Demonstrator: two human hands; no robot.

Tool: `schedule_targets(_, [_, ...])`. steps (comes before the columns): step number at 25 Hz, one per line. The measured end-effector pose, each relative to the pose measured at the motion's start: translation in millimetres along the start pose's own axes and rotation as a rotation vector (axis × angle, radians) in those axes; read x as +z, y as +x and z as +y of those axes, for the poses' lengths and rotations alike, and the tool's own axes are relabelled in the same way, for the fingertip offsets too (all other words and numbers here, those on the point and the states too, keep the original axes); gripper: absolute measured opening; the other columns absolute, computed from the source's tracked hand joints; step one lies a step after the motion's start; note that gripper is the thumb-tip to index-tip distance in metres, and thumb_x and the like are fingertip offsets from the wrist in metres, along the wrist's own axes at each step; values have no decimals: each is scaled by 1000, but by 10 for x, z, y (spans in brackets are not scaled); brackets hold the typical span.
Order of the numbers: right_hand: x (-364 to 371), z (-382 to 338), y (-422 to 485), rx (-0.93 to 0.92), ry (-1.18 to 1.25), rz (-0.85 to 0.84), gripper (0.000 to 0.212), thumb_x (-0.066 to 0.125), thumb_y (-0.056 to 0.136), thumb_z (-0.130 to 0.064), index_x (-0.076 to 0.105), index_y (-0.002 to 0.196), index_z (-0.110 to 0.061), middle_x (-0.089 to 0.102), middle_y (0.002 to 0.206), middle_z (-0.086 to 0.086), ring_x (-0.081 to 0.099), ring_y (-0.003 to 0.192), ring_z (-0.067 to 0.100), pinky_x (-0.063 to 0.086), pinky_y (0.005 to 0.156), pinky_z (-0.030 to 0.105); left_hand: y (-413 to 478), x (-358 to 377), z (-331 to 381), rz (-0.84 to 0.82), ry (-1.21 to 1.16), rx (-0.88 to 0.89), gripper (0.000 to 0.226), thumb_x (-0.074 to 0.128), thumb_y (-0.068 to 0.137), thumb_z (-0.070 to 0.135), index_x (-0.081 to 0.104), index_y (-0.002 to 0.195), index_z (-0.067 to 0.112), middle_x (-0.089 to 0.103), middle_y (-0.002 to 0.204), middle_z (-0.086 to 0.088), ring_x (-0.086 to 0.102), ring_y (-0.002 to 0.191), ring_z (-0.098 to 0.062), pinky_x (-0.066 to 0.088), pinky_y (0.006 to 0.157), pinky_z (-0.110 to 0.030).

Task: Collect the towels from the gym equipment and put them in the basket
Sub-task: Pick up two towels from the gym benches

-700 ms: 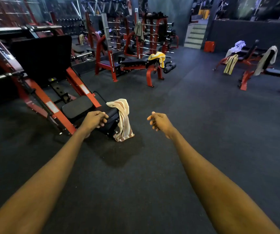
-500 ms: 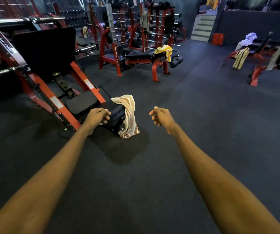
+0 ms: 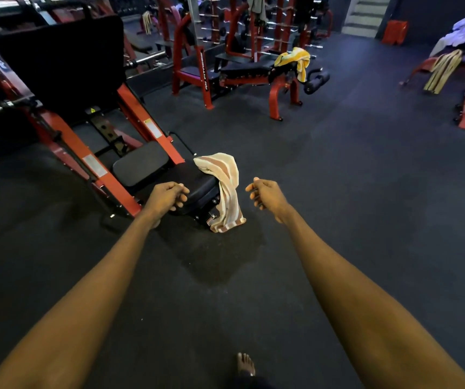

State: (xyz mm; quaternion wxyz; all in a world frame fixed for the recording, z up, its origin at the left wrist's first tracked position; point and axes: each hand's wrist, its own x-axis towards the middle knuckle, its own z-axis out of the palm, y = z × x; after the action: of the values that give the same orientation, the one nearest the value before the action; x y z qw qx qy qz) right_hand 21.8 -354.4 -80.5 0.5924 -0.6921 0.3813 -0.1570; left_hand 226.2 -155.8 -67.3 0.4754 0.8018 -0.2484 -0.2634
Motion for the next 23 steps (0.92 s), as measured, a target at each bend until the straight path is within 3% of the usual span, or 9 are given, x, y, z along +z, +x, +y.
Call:
schedule_targets(16, [400, -357, 3582, 138, -60, 18, 43, 43, 105, -38, 68, 77, -17, 60, 67, -4, 51, 54, 10, 39, 48, 26, 3669, 13, 159, -29, -104, -74, 28, 48, 103, 26, 69, 87, 15, 63, 69, 1, 53, 57, -10, 38, 55, -24])
schedule_targets(23, [664, -219, 5040, 228, -142, -9, 25, 50, 102, -31, 69, 97, -15, 64, 93, 3, 55, 76, 15, 48, 61, 30, 5054, 80, 96, -45, -111, -145, 27, 49, 103, 25, 68, 86, 15, 62, 68, 1, 52, 57, -10, 37, 53, -22])
